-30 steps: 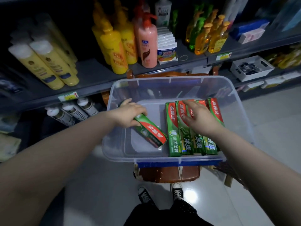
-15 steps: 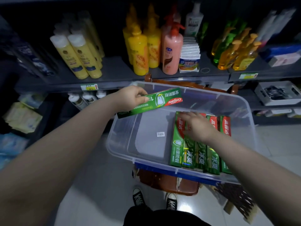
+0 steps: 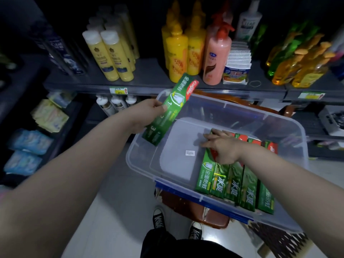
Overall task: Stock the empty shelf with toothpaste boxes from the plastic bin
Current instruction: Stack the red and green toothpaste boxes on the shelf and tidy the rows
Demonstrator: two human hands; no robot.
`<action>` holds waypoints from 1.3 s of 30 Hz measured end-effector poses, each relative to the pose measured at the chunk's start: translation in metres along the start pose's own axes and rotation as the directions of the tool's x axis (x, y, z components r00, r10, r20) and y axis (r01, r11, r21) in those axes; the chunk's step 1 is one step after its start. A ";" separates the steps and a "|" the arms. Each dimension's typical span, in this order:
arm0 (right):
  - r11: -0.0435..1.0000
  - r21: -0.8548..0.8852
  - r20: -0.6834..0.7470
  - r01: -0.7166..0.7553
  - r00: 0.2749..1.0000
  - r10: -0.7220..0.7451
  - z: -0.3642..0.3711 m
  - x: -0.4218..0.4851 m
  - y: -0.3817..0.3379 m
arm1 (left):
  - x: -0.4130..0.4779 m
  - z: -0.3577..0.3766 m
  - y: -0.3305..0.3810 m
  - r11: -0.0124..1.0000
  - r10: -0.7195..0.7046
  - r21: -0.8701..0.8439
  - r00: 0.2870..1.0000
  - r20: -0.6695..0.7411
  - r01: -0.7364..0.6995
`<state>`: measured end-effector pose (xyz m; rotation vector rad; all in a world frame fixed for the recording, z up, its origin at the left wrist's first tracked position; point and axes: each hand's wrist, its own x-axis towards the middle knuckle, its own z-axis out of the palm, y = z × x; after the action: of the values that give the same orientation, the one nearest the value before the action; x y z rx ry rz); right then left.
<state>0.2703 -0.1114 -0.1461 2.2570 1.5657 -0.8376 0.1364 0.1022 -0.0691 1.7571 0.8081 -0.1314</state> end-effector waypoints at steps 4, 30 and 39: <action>0.999 -0.012 0.006 0.048 0.999 -0.048 -0.002 -0.002 0.004 | -0.007 0.011 -0.004 0.876 -0.017 -0.481 0.998 0.063 0.045; 0.805 0.498 -0.746 0.322 0.632 0.209 -0.034 -0.026 -0.012 | -0.055 0.010 -0.036 0.507 0.197 -0.820 0.962 -0.190 -0.266; 0.851 0.426 -0.798 0.307 0.571 0.193 -0.027 -0.024 -0.020 | -0.067 0.007 -0.046 0.630 0.085 -0.733 0.962 -0.261 -0.255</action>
<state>0.2543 -0.1085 -0.1084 3.3520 1.9315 -0.1449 0.0614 0.0716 -0.0775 1.0143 0.6853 0.4806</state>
